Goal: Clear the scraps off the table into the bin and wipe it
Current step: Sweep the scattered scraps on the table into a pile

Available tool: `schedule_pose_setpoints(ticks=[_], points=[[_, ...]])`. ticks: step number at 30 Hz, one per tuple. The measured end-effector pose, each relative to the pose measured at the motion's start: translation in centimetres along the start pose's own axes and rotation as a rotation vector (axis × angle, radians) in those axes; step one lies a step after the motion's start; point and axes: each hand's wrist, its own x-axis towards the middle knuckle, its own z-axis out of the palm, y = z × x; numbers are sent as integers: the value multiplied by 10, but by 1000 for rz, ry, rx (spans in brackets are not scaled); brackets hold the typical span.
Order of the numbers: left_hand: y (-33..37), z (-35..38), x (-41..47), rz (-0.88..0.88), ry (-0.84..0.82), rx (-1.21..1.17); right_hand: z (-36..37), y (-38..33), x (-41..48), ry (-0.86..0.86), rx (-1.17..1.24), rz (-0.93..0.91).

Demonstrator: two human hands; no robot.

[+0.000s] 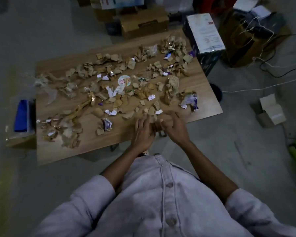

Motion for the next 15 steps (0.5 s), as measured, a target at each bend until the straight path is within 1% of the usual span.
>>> schedule_pose_setpoints(ticks=[1,3,5,7,8,10,11,13,15], points=[[1,-2,16,44,17,42,-3,5,11,36,-52,-15],[3,-8,40,59,23,111,-9,15,27,101,-167,19],[7,-8,57,79,-19,228,-16,27,38,152,-257,51],[0,0,65,91,-55,355,-23,41,48,137,-319,144],[-6,4,69,93,-47,397,-27,51,53,119,-335,204],[-13,11,78,62,-59,445,-36,66,66,100,-328,322],[-15,13,84,52,-65,452,-39,74,73,103,-307,349],[-20,14,97,51,-36,445,-45,88,88,107,-255,353],[-21,12,112,11,15,372,-46,99,106,97,-170,333]])
